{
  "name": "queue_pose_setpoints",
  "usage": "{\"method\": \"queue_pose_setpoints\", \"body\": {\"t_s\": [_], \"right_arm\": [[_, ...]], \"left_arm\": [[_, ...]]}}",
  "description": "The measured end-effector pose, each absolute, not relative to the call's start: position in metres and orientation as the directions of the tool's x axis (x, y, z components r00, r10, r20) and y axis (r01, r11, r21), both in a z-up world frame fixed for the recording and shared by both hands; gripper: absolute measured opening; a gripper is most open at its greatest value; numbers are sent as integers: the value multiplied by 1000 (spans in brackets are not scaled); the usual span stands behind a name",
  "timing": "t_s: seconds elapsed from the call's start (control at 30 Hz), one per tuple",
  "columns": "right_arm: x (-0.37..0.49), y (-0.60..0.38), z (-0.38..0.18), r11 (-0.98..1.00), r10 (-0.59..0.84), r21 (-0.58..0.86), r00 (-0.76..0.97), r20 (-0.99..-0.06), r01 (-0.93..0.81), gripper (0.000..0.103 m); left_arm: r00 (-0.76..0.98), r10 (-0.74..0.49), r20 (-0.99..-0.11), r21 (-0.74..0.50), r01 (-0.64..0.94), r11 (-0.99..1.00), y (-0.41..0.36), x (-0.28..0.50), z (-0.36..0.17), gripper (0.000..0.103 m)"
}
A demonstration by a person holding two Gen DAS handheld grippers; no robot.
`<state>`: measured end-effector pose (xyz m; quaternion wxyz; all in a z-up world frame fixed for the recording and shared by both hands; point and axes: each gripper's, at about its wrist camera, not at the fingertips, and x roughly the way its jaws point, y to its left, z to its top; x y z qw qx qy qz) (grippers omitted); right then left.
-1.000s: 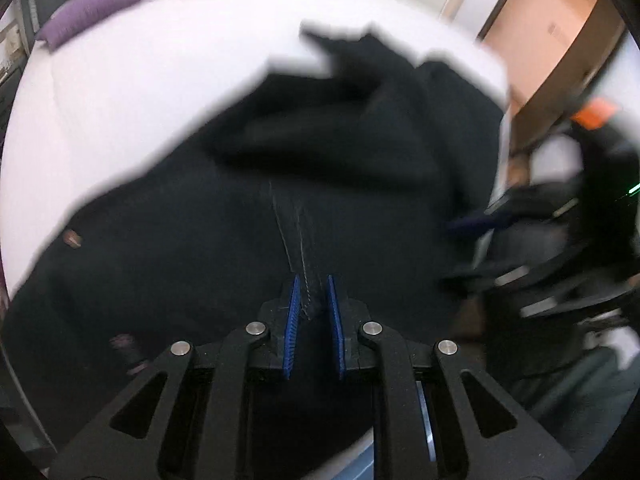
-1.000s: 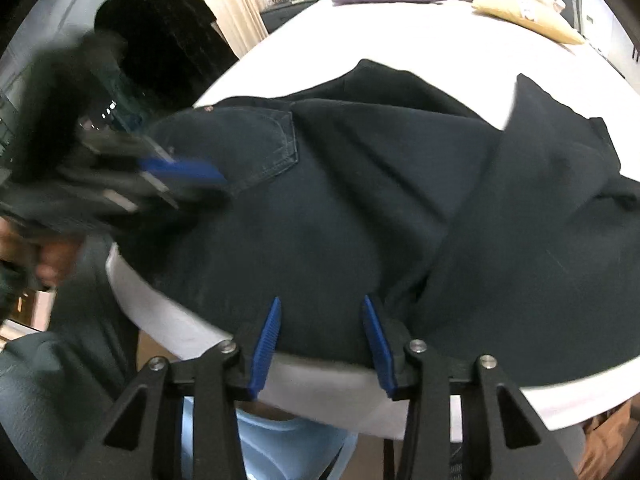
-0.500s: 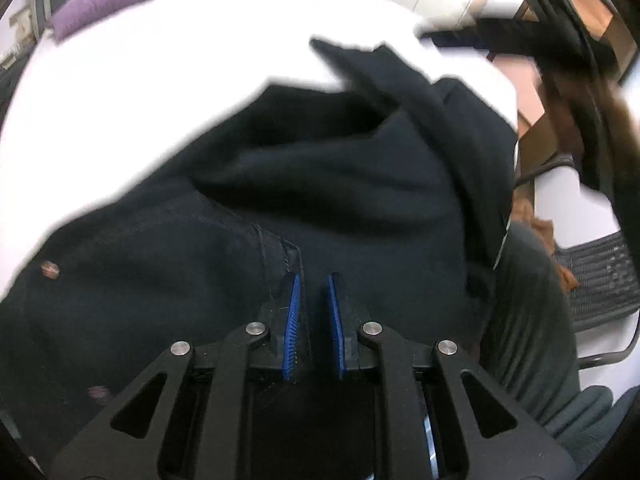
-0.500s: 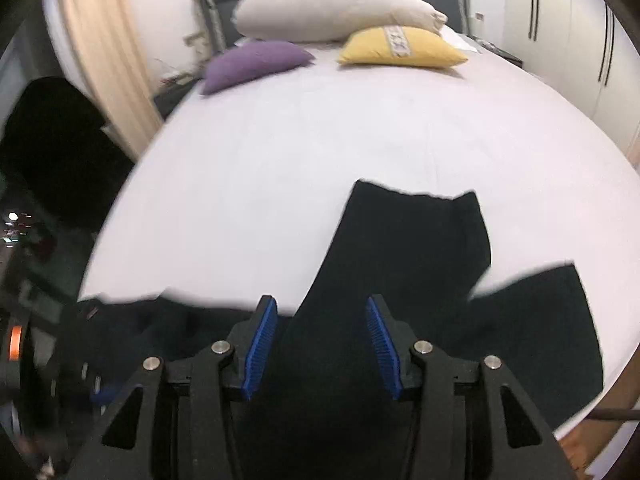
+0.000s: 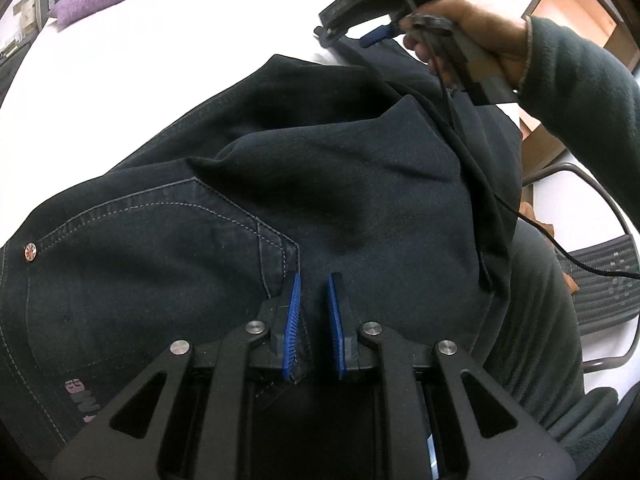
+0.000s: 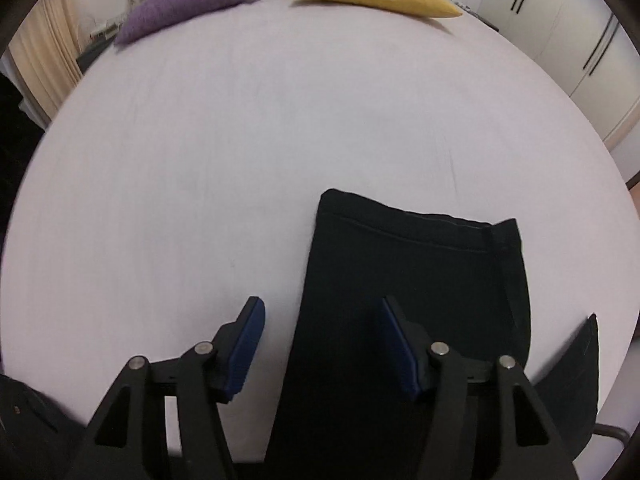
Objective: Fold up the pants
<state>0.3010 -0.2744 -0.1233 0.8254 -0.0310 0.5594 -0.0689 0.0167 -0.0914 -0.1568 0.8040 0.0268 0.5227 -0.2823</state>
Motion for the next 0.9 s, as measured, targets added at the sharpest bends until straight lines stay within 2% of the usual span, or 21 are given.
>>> {"method": "queue_pose_setpoints", "body": {"t_s": [0.07,0.23,0.3,0.37,0.47,0.67,0.8,0.9], "right_arm": [[306,-275,-135,982,-184,-162,325,-928,92,62],[309,-288,-145,981,-169,-130,307,-936,143,61],[309,-289,-145,984,-158,-123,309,-938,128,50],[309,-293,-144,987,-142,-110,308,-941,119,22],[306,-304,-138,990,-96,-57,318,-943,130,9],[261,-349,-91,969,-1,123,503,-864,213,7],[182,-416,-57,883,63,364,694,-718,297,7],[128,-483,-59,768,29,529,806,-592,361,7]], "left_arm": [[299,-421,-857,-244,483,841,-95,15,-155,14],[303,-422,-855,-243,484,841,-96,10,-153,14],[306,-422,-854,-242,483,841,-98,7,-152,14],[309,-421,-853,-241,482,842,-96,6,-152,14],[313,-420,-852,-238,483,843,-95,4,-153,14],[314,-420,-851,-239,481,844,-93,4,-152,14],[314,-416,-853,-237,477,846,-94,4,-152,14],[315,-414,-854,-240,468,851,-94,5,-154,14]]}}
